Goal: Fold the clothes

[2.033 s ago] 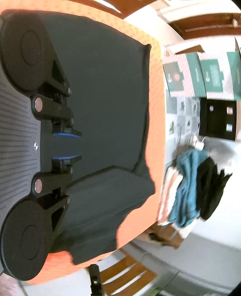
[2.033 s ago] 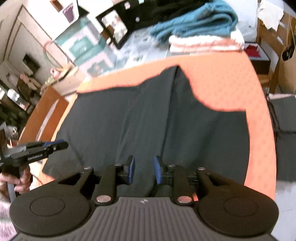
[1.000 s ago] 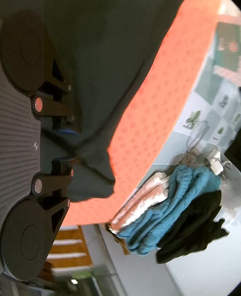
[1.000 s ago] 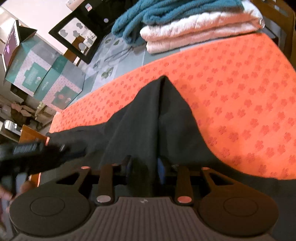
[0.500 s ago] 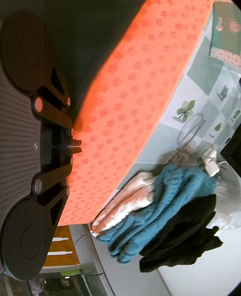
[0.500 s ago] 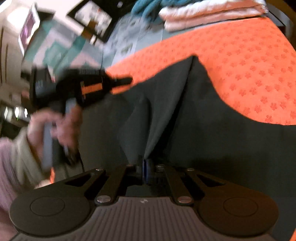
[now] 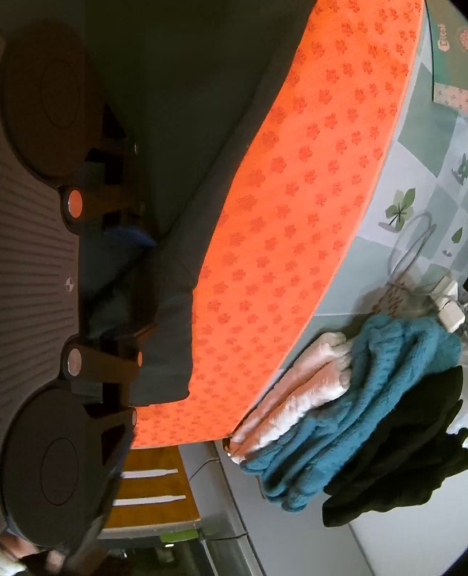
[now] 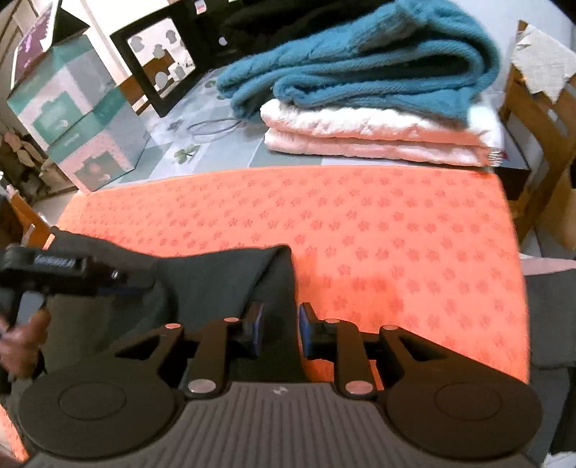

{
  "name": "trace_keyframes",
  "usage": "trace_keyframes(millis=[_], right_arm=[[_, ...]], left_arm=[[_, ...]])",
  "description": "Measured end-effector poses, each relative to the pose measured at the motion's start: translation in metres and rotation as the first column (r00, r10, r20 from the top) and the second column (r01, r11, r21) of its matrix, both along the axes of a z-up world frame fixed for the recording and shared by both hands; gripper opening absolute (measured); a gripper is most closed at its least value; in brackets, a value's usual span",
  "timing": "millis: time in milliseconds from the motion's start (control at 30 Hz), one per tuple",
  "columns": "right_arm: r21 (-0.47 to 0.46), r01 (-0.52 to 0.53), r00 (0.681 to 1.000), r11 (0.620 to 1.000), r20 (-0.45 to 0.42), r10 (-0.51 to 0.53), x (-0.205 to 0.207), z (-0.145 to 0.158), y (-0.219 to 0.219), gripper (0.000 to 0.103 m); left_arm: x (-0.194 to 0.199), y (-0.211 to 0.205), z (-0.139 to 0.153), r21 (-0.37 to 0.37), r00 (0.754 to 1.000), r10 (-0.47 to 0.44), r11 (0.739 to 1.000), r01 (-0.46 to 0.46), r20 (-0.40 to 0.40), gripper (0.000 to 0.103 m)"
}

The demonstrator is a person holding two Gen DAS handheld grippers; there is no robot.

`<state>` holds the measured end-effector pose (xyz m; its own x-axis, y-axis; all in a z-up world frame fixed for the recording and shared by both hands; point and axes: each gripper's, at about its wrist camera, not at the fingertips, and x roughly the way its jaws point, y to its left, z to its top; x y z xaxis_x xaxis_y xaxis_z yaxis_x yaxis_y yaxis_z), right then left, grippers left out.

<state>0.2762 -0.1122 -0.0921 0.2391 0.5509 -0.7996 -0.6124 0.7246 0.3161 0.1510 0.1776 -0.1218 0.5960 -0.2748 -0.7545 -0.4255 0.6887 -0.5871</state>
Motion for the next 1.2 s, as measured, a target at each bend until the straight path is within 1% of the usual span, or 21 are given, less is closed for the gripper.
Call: trace_keyframes(millis=[33, 67, 100, 133, 167, 200, 233, 367, 500, 567, 600, 633, 700, 833, 1000, 1100, 1200], right_arm=[[0.003, -0.001, 1.0, 1.0, -0.009, 0.001, 0.006, -0.005, 0.005, 0.031], [0.003, 0.003, 1.0, 1.0, -0.019, -0.003, 0.011, -0.011, 0.009, 0.032], [0.003, 0.007, 1.0, 1.0, -0.03, -0.006, 0.016, -0.017, 0.014, 0.032], [0.01, 0.007, 0.999, 1.0, -0.043, -0.006, 0.018, -0.022, 0.017, 0.032], [0.016, 0.007, 0.998, 1.0, -0.056, -0.006, 0.019, -0.027, 0.02, 0.029], [0.019, 0.006, 0.998, 1.0, -0.06, -0.004, 0.021, -0.029, 0.022, 0.021], [0.022, 0.004, 0.998, 1.0, -0.063, -0.003, 0.023, -0.032, 0.025, 0.008], [-0.002, 0.001, 1.0, 1.0, -0.01, -0.001, 0.023, -0.029, 0.028, 0.008], [0.005, 0.001, 1.0, 1.0, -0.003, -0.001, 0.023, -0.028, 0.024, 0.011], [0.013, 0.017, 1.0, 1.0, 0.012, -0.017, 0.02, -0.02, 0.019, 0.012], [0.017, 0.023, 0.999, 1.0, 0.021, -0.024, 0.017, -0.015, 0.015, 0.012], [0.02, 0.024, 0.999, 1.0, 0.028, -0.024, 0.013, -0.008, 0.01, 0.012], [0.026, 0.025, 0.999, 0.999, 0.041, -0.026, 0.004, 0.005, 0.001, 0.014], [0.025, 0.008, 0.999, 1.0, 0.053, -0.009, -0.027, 0.033, -0.022, 0.014], [0.014, -0.053, 0.997, 0.998, 0.05, 0.053, -0.076, 0.059, -0.048, 0.016], [0.011, -0.093, 0.995, 0.996, 0.04, 0.093, -0.106, 0.07, -0.061, 0.018], [0.025, -0.135, 0.991, 0.991, 0.027, 0.134, -0.136, 0.076, -0.073, 0.018]], left_arm=[[0.001, -0.001, 0.0, 0.004, 1.0, 0.0, 1.0, 0.0, 0.0, 0.048], [0.003, -0.002, 0.001, 0.017, 1.0, -0.005, 1.0, 0.005, 0.007, 0.048], [0.004, -0.002, 0.002, 0.032, 1.0, -0.011, 0.999, 0.01, 0.014, 0.037], [0.006, -0.003, 0.003, 0.047, 1.0, -0.016, 0.999, 0.015, 0.022, 0.016], [0.008, -0.004, 0.004, 0.062, 0.999, -0.022, 0.998, 0.02, 0.03, 0.01], [0.01, -0.003, 0.006, 0.095, 0.999, -0.032, 0.995, 0.027, 0.044, 0.009], [0.012, -0.002, 0.007, 0.121, 0.998, -0.038, 0.992, 0.031, 0.058, 0.008], [0.028, 0.013, 0.002, 0.137, 0.998, -0.045, 0.99, 0.037, 0.054, 0.008], [0.042, 0.023, 0.0, 0.15, 0.997, -0.067, 0.987, 0.06, 0.046, 0.011], [0.044, 0.025, 0.003, 0.138, 0.996, -0.086, 0.987, 0.08, 0.038, 0.013], [0.041, 0.025, 0.009, 0.151, 0.995, -0.088, 0.985, 0.08, 0.046, 0.02], [0.036, 0.024, 0.016, 0.167, 0.994, -0.089, 0.983, 0.078, 0.056, 0.032], [0.027, 0.022, 0.029, 0.2, 0.993, -0.091, 0.977, 0.075, 0.076, 0.048], [-0.005, 0.018, 0.059, 0.246, 0.99, -0.102, 0.966, 0.076, 0.095, 0.05], [-0.055, 0.0, 0.096, 0.345, 0.99, -0.122, 0.934, 0.091, 0.07, 0.051], [-0.089, -0.013, 0.109, 0.368, 0.989, -0.128, 0.925, 0.094, 0.068, 0.053], [-0.122, -0.027, 0.115, 0.384, 0.99, -0.132, 0.918, 0.102, 0.054, 0.054]])
